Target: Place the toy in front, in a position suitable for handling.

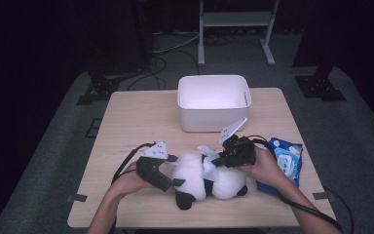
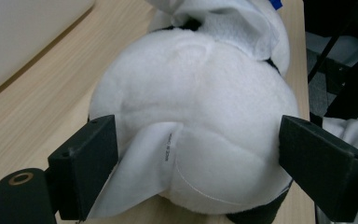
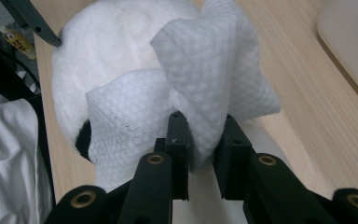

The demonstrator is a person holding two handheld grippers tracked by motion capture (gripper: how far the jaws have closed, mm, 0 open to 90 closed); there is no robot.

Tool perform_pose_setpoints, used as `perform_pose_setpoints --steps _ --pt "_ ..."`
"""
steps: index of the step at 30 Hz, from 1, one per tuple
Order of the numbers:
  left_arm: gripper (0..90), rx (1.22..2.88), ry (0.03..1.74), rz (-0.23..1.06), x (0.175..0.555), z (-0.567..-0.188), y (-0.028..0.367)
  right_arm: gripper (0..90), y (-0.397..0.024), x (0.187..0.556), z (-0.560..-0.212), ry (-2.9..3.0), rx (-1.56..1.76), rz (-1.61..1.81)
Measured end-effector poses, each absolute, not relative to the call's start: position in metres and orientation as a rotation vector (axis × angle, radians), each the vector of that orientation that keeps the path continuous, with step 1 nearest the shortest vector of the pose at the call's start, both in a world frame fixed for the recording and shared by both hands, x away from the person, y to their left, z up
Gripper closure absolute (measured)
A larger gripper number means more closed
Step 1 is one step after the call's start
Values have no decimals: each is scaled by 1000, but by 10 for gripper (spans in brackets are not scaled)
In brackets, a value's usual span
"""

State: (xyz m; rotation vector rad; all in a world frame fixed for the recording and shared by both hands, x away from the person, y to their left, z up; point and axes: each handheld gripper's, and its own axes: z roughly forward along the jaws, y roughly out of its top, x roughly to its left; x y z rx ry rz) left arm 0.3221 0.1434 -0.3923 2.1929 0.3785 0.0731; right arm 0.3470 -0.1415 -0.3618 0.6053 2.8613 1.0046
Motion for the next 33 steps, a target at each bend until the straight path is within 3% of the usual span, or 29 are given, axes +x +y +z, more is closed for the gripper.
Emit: perform_pose_setpoints --steps 18,33 --pt "133 2201 393 85 318 -393 132 766 -135 335 -360 2910 547 994" --pt "133 2216 395 87 319 -393 133 765 -212 341 -373 2832 816 992"
